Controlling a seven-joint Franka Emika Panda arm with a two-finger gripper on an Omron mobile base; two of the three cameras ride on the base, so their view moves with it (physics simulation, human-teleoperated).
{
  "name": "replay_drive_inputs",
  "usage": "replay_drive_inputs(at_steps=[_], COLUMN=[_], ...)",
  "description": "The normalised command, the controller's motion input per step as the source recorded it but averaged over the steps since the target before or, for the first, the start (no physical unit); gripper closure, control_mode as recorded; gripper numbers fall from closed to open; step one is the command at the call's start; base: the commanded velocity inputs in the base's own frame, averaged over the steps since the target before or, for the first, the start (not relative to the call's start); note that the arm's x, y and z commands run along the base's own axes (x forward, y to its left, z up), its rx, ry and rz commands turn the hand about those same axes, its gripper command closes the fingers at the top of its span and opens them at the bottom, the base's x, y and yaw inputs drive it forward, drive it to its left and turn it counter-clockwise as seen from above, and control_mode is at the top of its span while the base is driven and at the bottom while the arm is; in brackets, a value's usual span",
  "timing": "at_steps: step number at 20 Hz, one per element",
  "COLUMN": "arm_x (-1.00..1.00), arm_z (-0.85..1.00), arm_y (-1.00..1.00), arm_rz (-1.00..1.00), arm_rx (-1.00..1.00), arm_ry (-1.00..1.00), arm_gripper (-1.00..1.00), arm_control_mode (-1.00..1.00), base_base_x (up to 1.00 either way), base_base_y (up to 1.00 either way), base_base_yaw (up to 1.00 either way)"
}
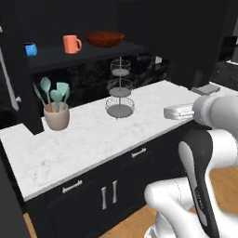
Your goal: Gather all objects into one cabinet and sort the glasses and bowls to opposite sides.
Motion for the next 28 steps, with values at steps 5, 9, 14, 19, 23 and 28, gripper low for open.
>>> replay_drive_inputs(at_steps=[5, 9, 14, 19, 23, 28], arm_x=[0.0, 0.0, 0.0, 0.0, 0.0, 0.0], arm_z=[0.0, 0.0, 0.0, 0.0, 0.0, 0.0], arm_y=[0.0, 0.0, 0.0, 0.0, 0.0, 0.0], arm_rz=[0.0, 0.0, 0.0, 0.0, 0.0, 0.0], arm_rx=[0.0, 0.0, 0.0, 0.0, 0.0, 0.0], arm_ry=[0.0, 0.0, 0.0, 0.0, 0.0, 0.0], arm_gripper=[-1.0, -1.0, -1.0, -1.0, -1.0, -1.0], arm_control_mode=[1.0, 1.0, 1.0, 1.0, 1.0, 1.0], base_base_x=[-0.03, -0.05, -0.06, -0.04, 0.09, 0.81], base_base_y=[-0.3, -0.71, -0.88, -0.99, -0.82, -0.1], base_base_yaw=[-0.74, -0.56, -0.49, -0.44, -0.48, -0.49])
